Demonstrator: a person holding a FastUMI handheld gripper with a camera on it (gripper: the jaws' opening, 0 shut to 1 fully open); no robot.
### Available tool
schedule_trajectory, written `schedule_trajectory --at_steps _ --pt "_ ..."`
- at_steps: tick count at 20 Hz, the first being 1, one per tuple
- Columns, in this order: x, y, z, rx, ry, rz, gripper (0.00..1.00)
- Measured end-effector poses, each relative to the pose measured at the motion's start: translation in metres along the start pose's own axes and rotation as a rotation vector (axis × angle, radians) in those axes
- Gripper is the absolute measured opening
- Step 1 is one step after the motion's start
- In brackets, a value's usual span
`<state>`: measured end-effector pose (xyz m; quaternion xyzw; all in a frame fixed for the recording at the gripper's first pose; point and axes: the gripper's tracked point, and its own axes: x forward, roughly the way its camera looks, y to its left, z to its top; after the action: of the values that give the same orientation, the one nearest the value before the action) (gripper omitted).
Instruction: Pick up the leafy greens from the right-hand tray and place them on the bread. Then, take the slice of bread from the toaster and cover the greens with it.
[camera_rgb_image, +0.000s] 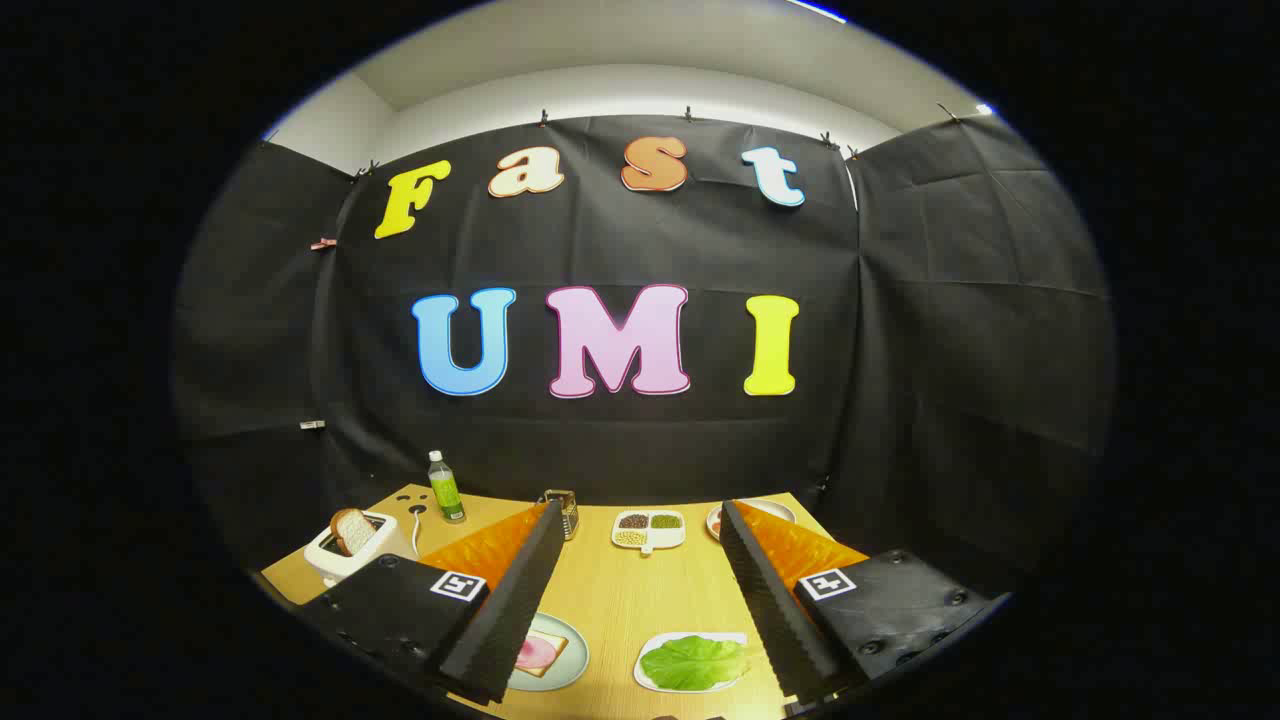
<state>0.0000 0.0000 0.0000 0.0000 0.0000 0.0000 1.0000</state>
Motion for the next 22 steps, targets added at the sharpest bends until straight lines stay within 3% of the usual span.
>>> schedule_trajectory --at_steps 9,22 --pt "0.004 0.003 0.009 -0.003 -0.004 0.002 0.97" --pt "0.013 0.004 -0.012 -0.039 0.027 0.090 0.97"
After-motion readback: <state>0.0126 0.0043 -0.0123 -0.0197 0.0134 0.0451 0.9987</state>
